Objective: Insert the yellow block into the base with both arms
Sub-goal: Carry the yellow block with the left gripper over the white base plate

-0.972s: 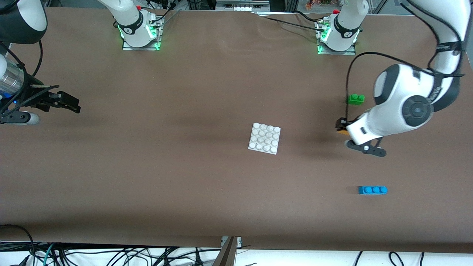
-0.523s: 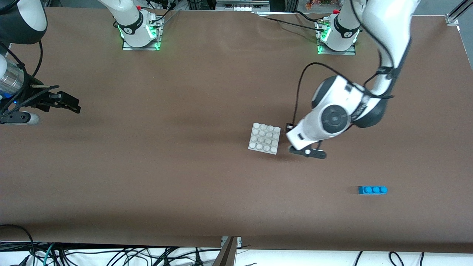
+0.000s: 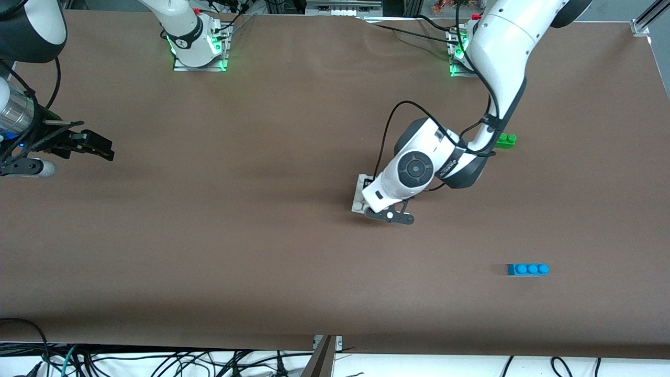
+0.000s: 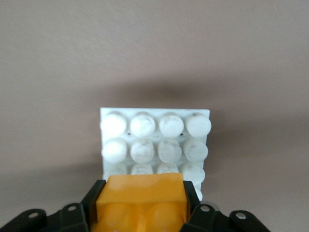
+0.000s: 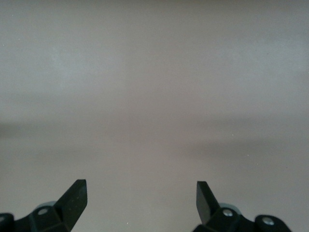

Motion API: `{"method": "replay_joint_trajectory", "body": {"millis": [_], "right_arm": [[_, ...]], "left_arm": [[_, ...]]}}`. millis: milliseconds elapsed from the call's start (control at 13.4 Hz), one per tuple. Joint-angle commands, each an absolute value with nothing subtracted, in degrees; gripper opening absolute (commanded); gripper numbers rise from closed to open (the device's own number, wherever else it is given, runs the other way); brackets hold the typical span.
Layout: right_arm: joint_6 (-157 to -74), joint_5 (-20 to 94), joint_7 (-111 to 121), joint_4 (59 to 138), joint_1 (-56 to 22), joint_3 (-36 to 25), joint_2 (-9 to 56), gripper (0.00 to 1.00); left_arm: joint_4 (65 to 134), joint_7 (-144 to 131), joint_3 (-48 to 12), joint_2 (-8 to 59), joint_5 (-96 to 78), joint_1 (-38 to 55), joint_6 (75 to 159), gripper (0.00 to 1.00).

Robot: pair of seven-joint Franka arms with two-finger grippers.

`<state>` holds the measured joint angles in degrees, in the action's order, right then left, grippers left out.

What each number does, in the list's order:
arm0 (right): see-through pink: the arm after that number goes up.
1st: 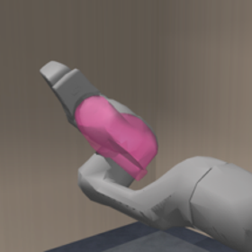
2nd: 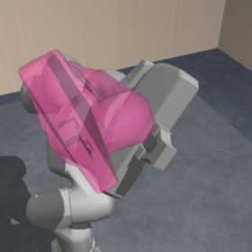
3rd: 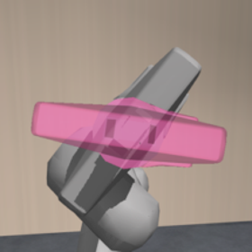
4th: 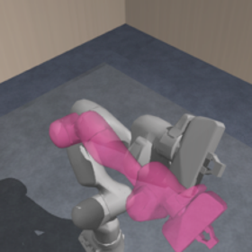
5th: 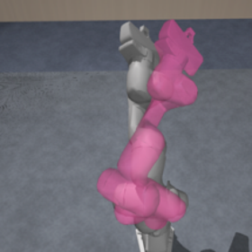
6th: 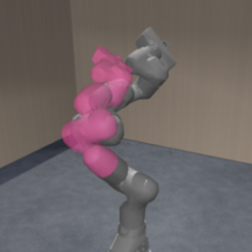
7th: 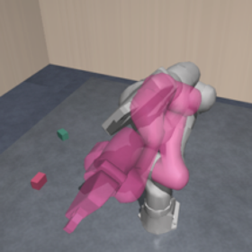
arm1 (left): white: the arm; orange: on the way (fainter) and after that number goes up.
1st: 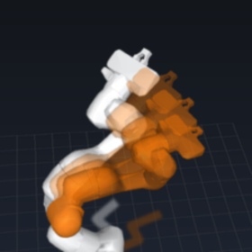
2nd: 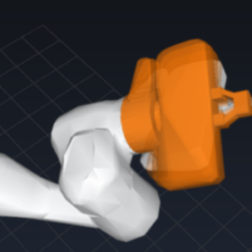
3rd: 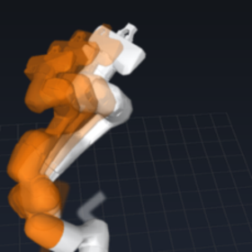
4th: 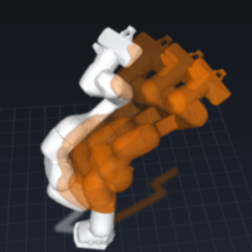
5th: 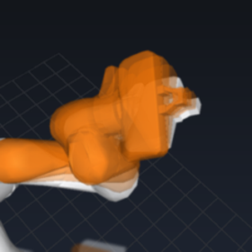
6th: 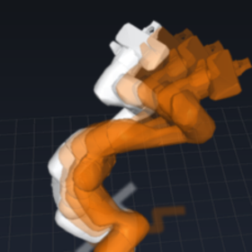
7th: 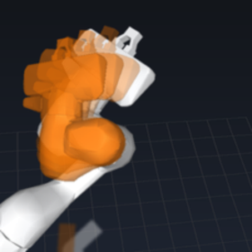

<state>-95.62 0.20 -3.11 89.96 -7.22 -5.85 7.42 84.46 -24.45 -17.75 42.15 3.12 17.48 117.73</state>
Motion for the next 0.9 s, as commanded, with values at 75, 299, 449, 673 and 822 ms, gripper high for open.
{"method": "replay_joint_trajectory", "body": {"millis": [75,299,449,673,822], "right_arm": [[-95.2,1.0,-2.4,88.9,-6.9,-5.8,7.7,1.00],[-95.2,1.0,-2.4,88.9,-6.9,-5.8,7.7,1.00],[-95.2,1.0,-2.4,88.9,-6.9,-5.8,7.7,1.00],[-95.3,1.0,-2.4,88.9,-6.9,-5.9,7.7,1.00],[-95.2,1.0,-2.4,88.9,-6.9,-5.9,7.7,1.00]], "left_arm": [[83.8,-25.2,-16.8,43.4,5.1,20.1,117.3,0.11],[83.8,-25.2,-16.6,44.4,6.8,20.1,117.3,0.11],[83.8,-25.5,-16.6,45.1,8.5,20.2,117.3,0.11],[83.8,-25.7,-16.6,46.1,8.6,20.6,117.5,0.11],[83.9,-26.4,-16.6,46.7,8.6,20.9,118.7,0.11]]}}
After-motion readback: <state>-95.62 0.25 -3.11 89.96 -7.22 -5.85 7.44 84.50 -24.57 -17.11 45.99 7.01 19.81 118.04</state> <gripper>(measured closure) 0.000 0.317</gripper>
